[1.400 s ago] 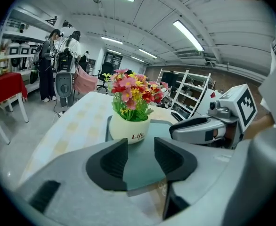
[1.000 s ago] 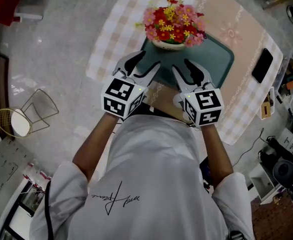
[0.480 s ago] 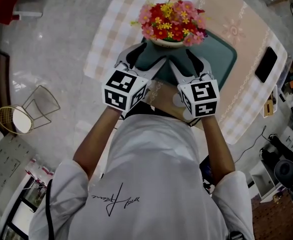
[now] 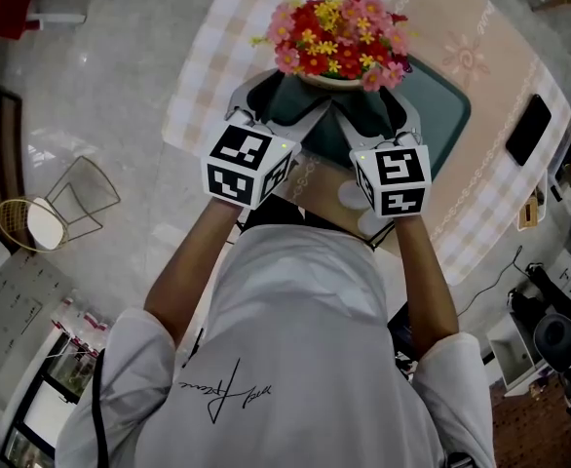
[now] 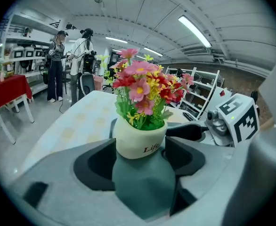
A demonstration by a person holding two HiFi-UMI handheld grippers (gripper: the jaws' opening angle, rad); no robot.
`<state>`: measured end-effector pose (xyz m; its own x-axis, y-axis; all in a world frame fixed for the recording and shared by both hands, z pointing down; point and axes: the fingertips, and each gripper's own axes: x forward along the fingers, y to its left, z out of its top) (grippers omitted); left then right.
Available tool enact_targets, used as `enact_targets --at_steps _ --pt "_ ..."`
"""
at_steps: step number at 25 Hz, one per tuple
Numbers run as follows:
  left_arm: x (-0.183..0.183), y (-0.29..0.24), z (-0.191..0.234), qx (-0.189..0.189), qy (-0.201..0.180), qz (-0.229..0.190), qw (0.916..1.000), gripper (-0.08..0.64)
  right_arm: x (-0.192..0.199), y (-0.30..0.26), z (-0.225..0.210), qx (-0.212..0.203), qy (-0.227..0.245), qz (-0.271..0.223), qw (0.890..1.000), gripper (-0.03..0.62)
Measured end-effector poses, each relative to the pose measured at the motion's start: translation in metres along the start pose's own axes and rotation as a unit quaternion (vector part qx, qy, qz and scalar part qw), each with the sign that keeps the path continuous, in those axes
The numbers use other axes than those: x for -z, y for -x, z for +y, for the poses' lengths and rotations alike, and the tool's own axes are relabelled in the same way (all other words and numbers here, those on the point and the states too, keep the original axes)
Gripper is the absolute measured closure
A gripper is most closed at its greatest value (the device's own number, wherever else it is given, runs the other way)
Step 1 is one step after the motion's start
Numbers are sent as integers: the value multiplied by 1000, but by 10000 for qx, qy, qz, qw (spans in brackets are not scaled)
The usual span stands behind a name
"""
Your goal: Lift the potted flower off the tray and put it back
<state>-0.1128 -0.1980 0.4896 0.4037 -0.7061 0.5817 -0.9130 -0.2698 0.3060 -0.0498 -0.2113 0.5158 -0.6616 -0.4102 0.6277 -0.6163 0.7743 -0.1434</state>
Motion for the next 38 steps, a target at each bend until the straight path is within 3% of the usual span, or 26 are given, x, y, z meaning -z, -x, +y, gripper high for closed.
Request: enact_targets --at_steps 4,10,21,27,38 --pt "-1 -7 3 54 39 5 10000 231 -6 -6 -6 -11 64 -156 9999 261" --pt "6 -16 5 -82 -405 160 9990 209 -4 -11 -8 -103 168 -227 9995 245" --pt "9 -25 11 -55 -259 42 9996 209 -6 -22 -12 -238 403 -317 9984 229" --pt "9 -30 10 19 -483 133 9987 209 -5 -24 -9 -218 591 -311 9975 227" --pt "5 -33 10 150 -559 88 9983 204 -8 -27 -10 -99 685 -351 9970 218"
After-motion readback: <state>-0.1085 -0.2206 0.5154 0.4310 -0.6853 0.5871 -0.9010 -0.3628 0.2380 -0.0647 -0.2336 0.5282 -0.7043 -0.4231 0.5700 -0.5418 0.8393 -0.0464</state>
